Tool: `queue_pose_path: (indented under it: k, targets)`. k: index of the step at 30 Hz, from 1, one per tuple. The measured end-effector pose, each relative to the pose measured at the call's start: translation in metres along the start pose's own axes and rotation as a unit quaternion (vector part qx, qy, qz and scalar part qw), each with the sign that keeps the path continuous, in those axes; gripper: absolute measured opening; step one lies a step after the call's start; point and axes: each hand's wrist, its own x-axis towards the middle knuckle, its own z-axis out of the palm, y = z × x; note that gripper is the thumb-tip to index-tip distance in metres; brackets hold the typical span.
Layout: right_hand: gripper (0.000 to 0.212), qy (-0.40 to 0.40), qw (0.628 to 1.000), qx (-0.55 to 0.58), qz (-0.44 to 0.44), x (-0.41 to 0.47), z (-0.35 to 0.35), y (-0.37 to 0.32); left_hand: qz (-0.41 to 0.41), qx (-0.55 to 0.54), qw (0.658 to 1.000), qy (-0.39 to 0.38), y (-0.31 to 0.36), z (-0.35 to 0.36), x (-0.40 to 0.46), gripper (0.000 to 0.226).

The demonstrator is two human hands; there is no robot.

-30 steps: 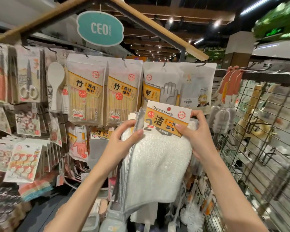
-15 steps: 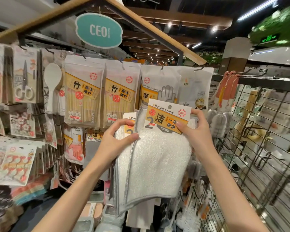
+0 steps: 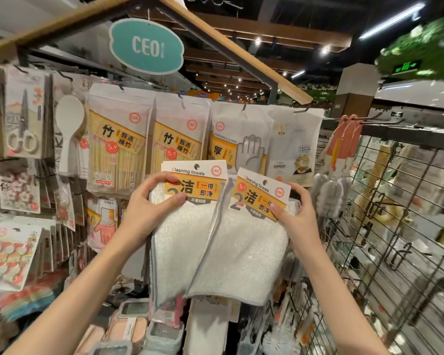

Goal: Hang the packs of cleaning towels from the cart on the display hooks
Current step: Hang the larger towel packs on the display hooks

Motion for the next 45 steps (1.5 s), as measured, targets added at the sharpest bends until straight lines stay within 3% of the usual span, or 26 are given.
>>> queue_pose_path:
  k: [10,15,45]
  targets:
    - [0.056,-0.017,0.995,0.052,0.081,-0.020,0.005,0.066,0.009,0.022,0.999,0.037,-0.011,-0.022,0.019,0.030]
    - [0.058,-0.013,0.994,0.008,0.108,-0.014,0.004,0.089,-0.001,0.008,0.999,0.039,-0.005,-0.028,0.028,0.028]
    - [0.060,0.059,0.989,-0.025,0.131,0.028,0.031,0.139,0.009,-0.058,0.998,0.035,-0.001,-0.005,0.035,0.027]
